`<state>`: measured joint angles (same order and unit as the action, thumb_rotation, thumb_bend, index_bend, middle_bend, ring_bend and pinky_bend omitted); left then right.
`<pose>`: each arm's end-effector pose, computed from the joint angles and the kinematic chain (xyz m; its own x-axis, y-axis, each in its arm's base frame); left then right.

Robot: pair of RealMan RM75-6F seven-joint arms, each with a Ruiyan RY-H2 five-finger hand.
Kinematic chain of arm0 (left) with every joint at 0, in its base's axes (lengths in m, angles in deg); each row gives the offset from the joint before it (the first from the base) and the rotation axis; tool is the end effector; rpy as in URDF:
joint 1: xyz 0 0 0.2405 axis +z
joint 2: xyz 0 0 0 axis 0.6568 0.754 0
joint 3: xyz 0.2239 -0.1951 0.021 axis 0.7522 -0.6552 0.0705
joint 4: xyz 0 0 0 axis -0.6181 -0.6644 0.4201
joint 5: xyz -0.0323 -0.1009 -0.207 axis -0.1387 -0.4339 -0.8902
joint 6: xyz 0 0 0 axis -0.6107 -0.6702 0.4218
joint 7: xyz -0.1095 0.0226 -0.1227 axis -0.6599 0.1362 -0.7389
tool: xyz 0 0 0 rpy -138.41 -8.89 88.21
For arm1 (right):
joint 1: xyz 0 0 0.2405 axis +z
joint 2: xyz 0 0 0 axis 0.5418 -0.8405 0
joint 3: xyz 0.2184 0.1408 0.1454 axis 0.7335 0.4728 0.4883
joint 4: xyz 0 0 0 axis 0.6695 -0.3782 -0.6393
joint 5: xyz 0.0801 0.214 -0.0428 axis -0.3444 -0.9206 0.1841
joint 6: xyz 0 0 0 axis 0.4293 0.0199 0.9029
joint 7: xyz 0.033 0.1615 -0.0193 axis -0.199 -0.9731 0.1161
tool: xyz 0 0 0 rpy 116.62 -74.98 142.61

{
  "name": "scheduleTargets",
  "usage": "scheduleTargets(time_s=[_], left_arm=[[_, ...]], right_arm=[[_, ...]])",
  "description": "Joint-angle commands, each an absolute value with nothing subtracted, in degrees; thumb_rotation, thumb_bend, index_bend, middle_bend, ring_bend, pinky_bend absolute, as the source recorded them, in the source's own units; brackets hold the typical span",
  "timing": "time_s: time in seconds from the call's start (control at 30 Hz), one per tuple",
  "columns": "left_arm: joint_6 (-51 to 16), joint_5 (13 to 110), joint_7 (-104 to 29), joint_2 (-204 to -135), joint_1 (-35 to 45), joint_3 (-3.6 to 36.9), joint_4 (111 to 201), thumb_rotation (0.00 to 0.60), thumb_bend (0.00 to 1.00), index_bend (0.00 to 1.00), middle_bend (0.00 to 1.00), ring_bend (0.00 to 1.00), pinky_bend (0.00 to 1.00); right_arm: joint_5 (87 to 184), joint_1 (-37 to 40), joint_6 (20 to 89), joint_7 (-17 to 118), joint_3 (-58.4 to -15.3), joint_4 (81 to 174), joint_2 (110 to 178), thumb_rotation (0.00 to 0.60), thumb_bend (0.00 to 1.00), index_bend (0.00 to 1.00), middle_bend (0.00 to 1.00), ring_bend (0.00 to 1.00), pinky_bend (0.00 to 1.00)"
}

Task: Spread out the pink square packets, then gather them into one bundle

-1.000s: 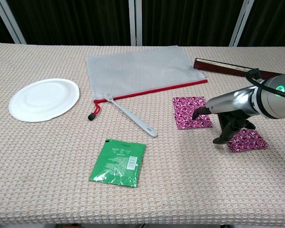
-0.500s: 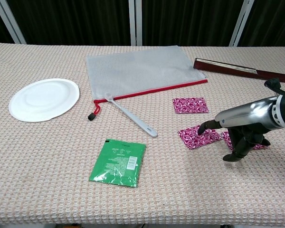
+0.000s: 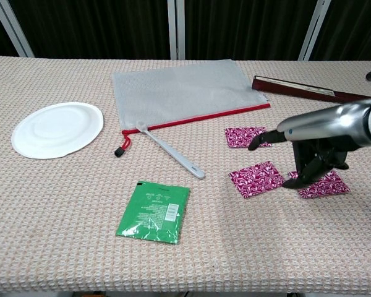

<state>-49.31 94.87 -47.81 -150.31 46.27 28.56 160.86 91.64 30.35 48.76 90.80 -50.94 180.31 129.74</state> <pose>-0.4083 0.1141 0.1824 0.4661 0.0219 0.8845 0.8847 -0.0134 -0.4659 -0.1232 -0.2955 0.0014 0.5023 -0.6743 0.5413 -0.8595 -0.3205 0.3982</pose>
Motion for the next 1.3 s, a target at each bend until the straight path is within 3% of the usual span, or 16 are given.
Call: scheduleTargets(time_s=[0.03,0.07,0.13,0.17,0.23,0.27,0.3,0.5,0.6,0.93,1.3], left_arm=[[-49.38,94.93,-47.70,-150.30,46.26,28.53,161.01,0.292,0.12,0.05,0.03,0.00,0.18],[-49.36,94.94,-47.67,-150.33,46.25,28.54,161.05,0.292,0.12,0.05,0.03,0.00,0.18],[-49.25,94.92,-47.68,-150.46,46.22,28.55,161.07,0.294,0.12,0.05,0.03,0.00,0.18],[-49.21,94.92,-47.66,-150.52,46.21,28.56,161.07,0.295,0.12,0.05,0.03,0.00,0.18],[-49.18,94.96,-47.56,-150.66,46.21,28.59,161.05,0.300,0.12,0.05,0.03,0.00,0.18],[-49.17,94.99,-47.53,-150.71,46.22,28.62,161.06,0.299,0.12,0.05,0.03,0.00,0.18],[-49.18,95.01,-47.53,-150.78,46.23,28.64,161.08,0.301,0.12,0.05,0.03,0.00,0.18],[-48.97,95.00,-47.26,-150.80,46.15,28.66,161.36,0.302,0.12,0.05,0.03,0.00,0.18],[-49.18,95.10,-47.15,-150.60,46.15,28.60,161.65,0.301,0.12,0.05,0.03,0.00,0.18],[-48.79,94.52,-48.87,-150.71,46.07,28.48,160.45,0.298,0.09,0.05,0.03,0.00,0.18],[-48.88,94.12,-49.70,-150.59,46.20,28.34,159.76,0.300,0.09,0.05,0.03,0.00,0.18]], right_arm=[[108.19,23.27,59.30,85.93,-50.00,183.47,126.25,0.600,1.00,0.17,1.00,0.90,0.78],[113.82,21.18,63.09,85.29,-49.98,182.03,127.03,0.600,0.99,0.20,0.98,0.88,0.77],[127.52,16.75,71.67,86.25,-51.58,175.14,130.57,0.600,0.86,0.26,0.85,0.73,0.66],[131.09,15.58,73.09,87.22,-52.81,172.02,131.72,0.600,0.67,0.25,0.64,0.52,0.48],[128.19,14.87,71.60,91.67,-54.23,169.87,131.52,0.600,0.36,0.10,0.19,0.11,0.12],[124.94,15.19,70.12,93.04,-53.72,170.32,131.28,0.600,0.28,0.04,0.06,0.02,0.04],[120.85,15.78,67.77,93.47,-52.49,170.66,131.25,0.600,0.23,0.00,0.00,0.00,0.00],[109.07,19.01,62.23,98.10,-47.53,162.44,136.51,0.600,0.22,0.00,0.00,0.00,0.00],[105.31,20.35,60.84,100.56,-45.77,157.48,140.71,0.600,0.23,0.05,0.00,0.00,0.00],[101.56,20.72,57.79,101.32,-42.76,143.87,151.72,0.600,0.28,0.23,0.00,0.00,0.00],[101.93,20.74,54.56,99.74,-39.87,140.14,156.34,0.600,0.33,0.32,0.00,0.00,0.00]])
